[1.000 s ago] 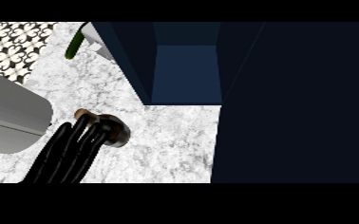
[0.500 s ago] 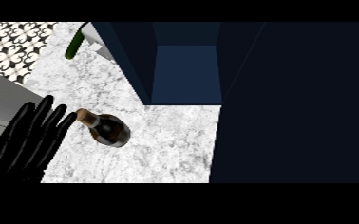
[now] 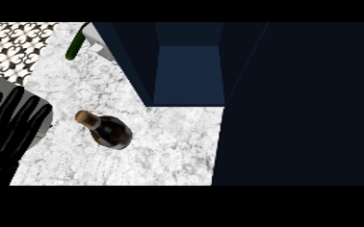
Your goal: Pick up the wine, place it into the cabinet and close the cabinet
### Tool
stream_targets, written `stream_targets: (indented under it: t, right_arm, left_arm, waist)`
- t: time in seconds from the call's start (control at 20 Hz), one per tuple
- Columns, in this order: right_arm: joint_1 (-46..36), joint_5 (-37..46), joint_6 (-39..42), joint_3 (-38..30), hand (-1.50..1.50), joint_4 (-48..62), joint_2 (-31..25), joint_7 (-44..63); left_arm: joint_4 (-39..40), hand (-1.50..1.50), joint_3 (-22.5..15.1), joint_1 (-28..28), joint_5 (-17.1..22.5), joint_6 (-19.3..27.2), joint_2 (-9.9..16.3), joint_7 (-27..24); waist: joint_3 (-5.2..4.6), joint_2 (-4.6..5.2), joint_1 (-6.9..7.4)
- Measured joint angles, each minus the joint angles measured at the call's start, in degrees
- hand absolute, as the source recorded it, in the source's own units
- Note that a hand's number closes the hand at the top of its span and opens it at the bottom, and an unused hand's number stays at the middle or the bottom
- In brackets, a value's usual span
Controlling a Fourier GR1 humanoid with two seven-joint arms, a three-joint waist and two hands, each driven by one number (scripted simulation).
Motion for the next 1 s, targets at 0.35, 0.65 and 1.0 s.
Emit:
stream_targets:
  t: [0.35,0.65,1.0]
  right_arm:
    - [-1.18,0.01,-0.51,0.36,-1.5,-0.28,0.1,1.92]
    - [-2.1,-0.04,-0.5,0.7,-1.5,-0.18,0.33,3.13]
    - [-3.73,-0.31,-0.73,-0.82,-1.5,-0.47,0.04,5.26]
  left_arm:
    - [5.99,-1.5,4.34,-1.0,6.38,-3.79,1.04,-0.34]
    - [14.05,-1.5,4.59,-0.61,5.75,-9.13,0.69,-3.56]
    - [22.26,-1.5,4.34,-0.41,1.83,-13.93,-0.93,-9.46]
  waist:
    - [0.01,0.03,-0.13]
    - [0.0,0.06,-0.18]
    - [0.0,0.05,-0.29]
